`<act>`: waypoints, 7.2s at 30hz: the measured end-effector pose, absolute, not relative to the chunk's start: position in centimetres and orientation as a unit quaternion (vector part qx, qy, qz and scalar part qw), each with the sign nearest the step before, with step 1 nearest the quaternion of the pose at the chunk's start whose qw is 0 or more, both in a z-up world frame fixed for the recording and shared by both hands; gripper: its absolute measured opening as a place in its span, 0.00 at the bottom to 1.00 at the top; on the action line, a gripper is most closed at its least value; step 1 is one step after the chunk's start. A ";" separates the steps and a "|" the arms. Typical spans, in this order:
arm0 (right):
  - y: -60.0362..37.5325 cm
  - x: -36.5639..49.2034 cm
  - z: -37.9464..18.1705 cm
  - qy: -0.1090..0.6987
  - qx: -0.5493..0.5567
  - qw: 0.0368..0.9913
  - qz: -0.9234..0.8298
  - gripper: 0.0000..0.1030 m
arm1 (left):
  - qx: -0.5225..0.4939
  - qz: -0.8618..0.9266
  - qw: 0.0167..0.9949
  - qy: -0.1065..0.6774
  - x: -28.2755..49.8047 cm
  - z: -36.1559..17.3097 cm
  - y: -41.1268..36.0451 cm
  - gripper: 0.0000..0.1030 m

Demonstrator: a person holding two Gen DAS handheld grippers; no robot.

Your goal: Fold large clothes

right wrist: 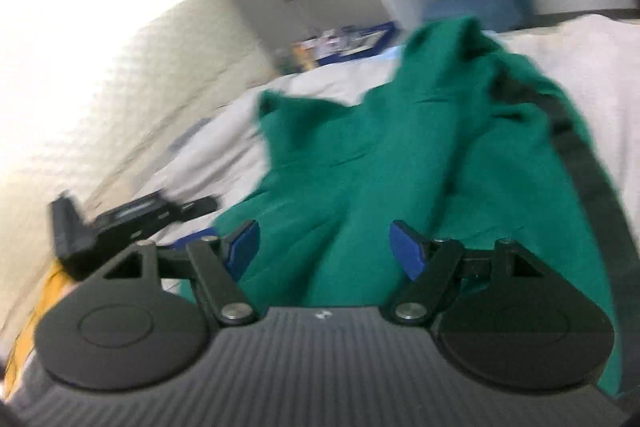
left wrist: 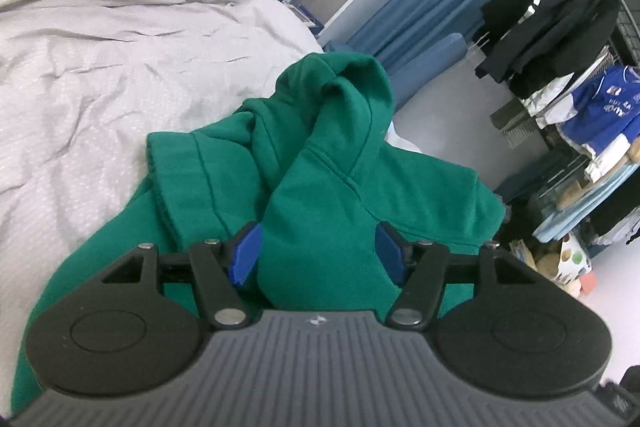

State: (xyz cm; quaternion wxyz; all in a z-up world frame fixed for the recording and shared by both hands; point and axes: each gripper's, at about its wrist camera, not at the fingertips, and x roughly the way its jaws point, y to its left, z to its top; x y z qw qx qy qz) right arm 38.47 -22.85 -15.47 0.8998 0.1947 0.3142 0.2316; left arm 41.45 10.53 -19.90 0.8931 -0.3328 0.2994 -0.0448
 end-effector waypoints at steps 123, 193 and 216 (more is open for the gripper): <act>-32.9 38.7 -21.6 0.419 0.470 0.761 0.152 0.83 | -0.400 0.159 0.818 0.381 33.4 -22.8 18.2 0.65; -33.0 32.5 -15.4 0.277 0.470 0.805 0.233 0.14 | -0.491 -0.036 0.828 0.270 29.6 -18.1 16.4 0.05; -36.2 23.2 -11.7 0.303 0.453 0.808 0.225 0.14 | -0.436 -0.069 0.857 0.267 16.0 -11.9 16.2 0.05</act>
